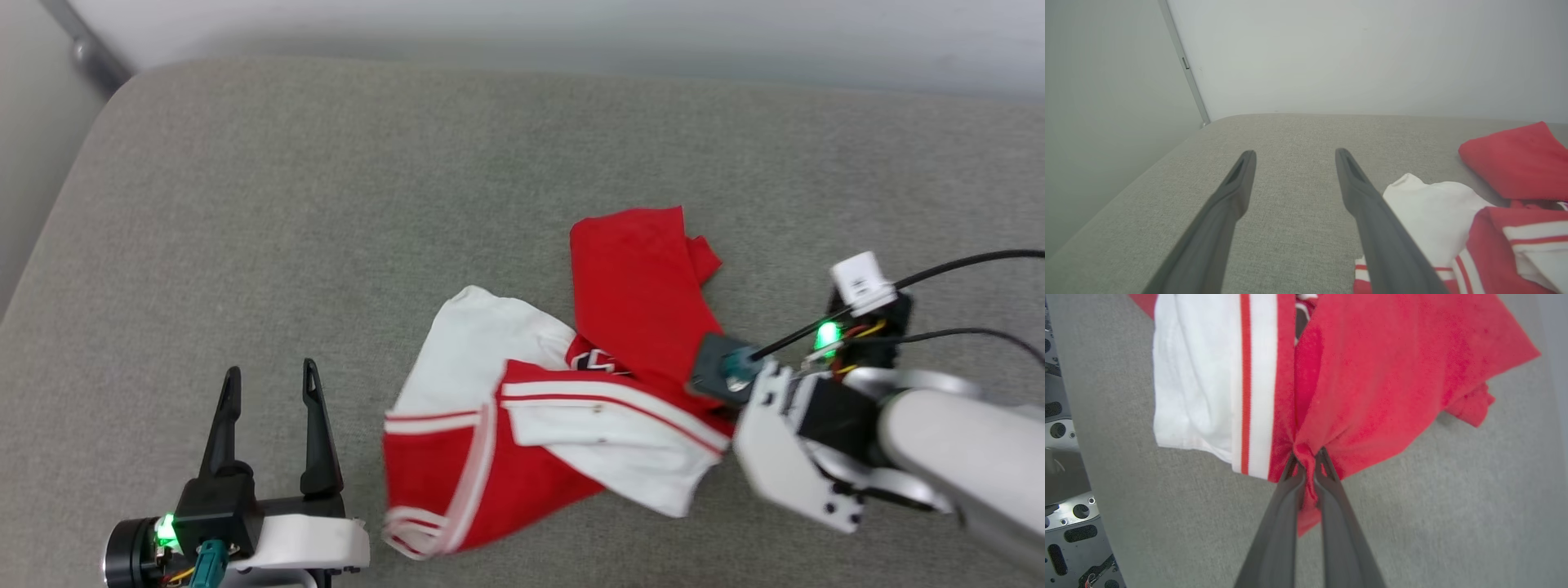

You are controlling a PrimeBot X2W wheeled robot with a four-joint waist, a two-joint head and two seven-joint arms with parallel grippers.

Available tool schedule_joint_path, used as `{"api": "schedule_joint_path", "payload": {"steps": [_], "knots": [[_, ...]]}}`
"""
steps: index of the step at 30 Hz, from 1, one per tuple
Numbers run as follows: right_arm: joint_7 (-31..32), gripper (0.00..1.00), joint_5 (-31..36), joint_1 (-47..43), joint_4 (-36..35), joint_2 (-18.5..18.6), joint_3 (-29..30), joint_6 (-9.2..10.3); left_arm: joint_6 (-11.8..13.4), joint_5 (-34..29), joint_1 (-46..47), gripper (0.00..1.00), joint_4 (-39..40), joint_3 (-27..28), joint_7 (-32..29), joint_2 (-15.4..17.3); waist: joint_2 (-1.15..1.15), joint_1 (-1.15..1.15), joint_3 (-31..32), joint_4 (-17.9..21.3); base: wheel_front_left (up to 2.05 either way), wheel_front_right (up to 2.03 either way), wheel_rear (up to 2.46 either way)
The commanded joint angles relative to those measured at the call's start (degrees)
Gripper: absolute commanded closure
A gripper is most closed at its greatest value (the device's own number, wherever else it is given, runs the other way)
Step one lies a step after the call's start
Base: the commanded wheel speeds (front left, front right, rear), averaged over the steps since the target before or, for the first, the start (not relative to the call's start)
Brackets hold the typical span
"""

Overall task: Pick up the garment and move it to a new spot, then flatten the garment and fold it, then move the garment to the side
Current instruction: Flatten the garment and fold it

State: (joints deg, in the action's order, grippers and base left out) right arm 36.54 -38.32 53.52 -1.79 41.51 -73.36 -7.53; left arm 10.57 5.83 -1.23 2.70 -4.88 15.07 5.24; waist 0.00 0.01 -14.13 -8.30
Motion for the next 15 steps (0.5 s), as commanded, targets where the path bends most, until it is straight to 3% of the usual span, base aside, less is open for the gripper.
{"api": "schedule_joint_path", "payload": {"steps": [1,8,15], "knots": [[-0.74,1.00,-0.61,0.92,0.42,2.02,0.00,0.08,-0.35,-0.34,-0.71,0.00,0.20,0.40,0.14,-0.07,0.00,-0.01,1.96,1.75,0.00,0.00,0.00],[-2.77,1.00,-3.58,0.79,6.08,9.13,-0.03,0.07,-1.62,-1.21,-1.80,0.00,0.85,1.10,0.14,-0.55,0.00,-0.01,1.84,2.59,0.00,0.00,0.00],[-4.84,1.00,-5.54,-4.38,15.85,7.08,0.03,0.07,-2.39,-1.71,-1.49,0.00,0.42,1.33,0.14,-1.15,0.00,-0.01,0.76,2.29,0.00,0.00,0.00]]}}
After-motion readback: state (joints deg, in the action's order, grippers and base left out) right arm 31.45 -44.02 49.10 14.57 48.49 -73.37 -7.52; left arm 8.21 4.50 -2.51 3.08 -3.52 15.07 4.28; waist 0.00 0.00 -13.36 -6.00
